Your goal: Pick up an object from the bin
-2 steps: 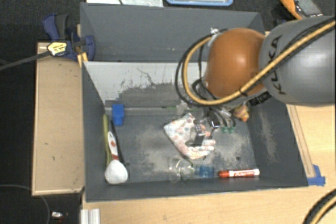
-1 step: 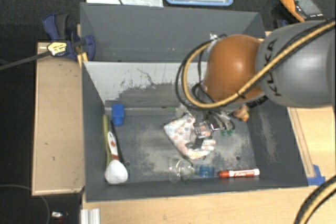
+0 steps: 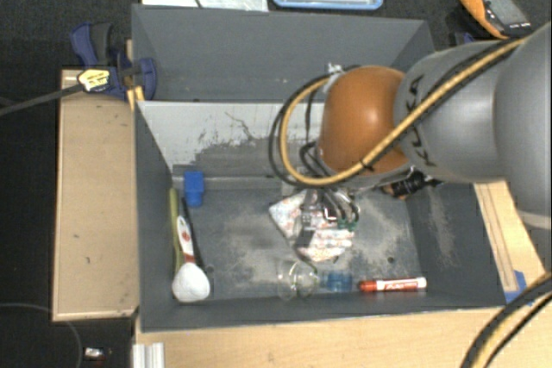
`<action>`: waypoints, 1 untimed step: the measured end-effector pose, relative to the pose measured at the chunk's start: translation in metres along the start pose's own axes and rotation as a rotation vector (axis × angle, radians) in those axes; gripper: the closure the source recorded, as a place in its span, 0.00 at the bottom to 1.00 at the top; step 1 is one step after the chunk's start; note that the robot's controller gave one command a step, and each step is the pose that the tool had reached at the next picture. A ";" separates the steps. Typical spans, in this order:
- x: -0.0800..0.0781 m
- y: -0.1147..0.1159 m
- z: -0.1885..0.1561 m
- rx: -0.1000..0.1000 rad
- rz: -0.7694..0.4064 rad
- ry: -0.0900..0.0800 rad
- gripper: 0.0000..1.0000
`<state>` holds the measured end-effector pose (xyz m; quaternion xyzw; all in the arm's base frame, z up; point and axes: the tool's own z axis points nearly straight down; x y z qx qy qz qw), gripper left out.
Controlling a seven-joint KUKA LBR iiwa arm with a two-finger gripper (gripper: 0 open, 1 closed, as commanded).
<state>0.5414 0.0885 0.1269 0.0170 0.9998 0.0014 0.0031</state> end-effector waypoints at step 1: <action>-0.023 0.001 0.023 0.001 -0.057 -0.004 0.00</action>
Offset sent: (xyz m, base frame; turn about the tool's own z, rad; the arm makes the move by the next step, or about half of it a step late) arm 0.0306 -0.0150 0.2125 -0.0485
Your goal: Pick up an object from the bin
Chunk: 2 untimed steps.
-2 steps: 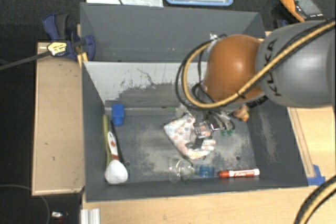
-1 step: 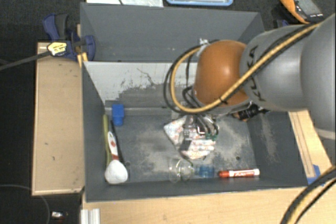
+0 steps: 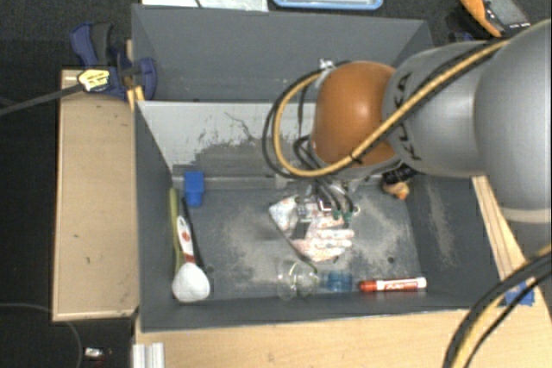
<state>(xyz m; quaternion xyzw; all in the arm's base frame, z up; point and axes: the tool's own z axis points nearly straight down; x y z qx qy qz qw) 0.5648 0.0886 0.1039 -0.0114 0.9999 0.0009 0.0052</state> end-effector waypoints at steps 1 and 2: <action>-0.002 -0.004 -0.049 0.000 0.028 0.008 0.00; 0.002 -0.023 -0.113 0.000 0.112 0.007 0.00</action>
Offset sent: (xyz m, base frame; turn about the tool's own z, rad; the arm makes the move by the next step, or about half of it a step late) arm -0.0036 -0.0240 0.1114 0.1120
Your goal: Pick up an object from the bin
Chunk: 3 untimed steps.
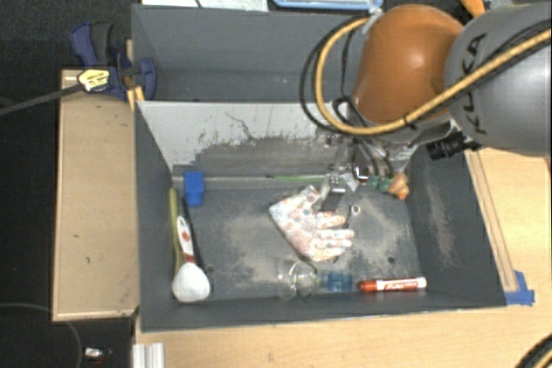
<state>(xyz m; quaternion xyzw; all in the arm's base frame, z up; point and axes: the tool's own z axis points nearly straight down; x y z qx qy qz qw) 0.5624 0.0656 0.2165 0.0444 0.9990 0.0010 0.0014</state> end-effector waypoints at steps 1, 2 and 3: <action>0.008 -0.016 0.012 -0.005 -0.044 -0.020 0.00; 0.018 -0.008 0.064 0.002 -0.165 -0.014 0.00; 0.017 0.011 0.086 -0.006 -0.213 -0.018 0.00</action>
Offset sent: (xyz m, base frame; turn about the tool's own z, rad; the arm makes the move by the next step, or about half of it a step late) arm -0.0194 0.0273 -0.0821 -0.2219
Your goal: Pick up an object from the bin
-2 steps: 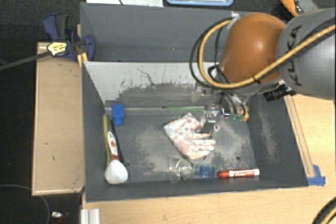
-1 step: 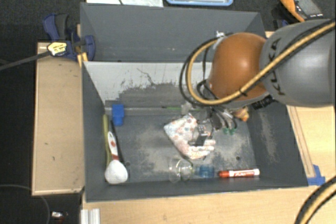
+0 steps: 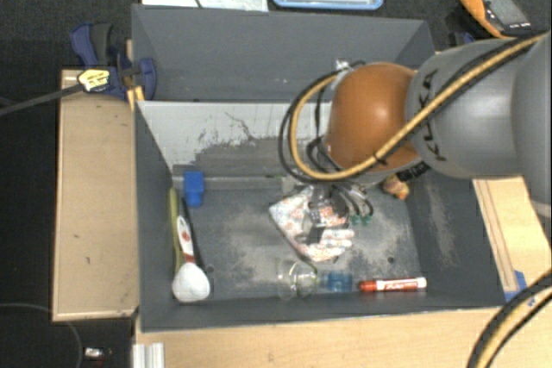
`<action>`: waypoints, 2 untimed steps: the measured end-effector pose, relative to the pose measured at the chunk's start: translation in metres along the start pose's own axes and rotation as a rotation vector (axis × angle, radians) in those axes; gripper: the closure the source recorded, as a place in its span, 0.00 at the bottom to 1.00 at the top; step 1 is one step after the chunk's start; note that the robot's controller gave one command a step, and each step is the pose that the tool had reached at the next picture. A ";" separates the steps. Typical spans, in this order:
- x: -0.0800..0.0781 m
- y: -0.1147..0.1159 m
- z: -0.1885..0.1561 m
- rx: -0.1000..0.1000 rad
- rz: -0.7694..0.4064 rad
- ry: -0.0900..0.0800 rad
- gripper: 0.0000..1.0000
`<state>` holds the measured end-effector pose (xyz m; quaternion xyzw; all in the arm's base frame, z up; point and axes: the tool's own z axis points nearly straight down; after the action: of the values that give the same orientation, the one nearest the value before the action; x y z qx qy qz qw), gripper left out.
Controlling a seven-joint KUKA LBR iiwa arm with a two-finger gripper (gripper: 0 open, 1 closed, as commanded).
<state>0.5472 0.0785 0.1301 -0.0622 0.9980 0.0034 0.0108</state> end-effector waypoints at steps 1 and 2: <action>-0.009 0.003 0.014 0.003 0.161 0.004 0.00; 0.018 0.004 -0.097 0.004 0.120 0.004 1.00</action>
Offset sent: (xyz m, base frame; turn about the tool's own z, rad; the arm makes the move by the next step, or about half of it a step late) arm -0.0211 0.0007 0.0960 0.1198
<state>0.5272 0.0792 0.2271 -0.0022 1.0000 0.0021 0.0086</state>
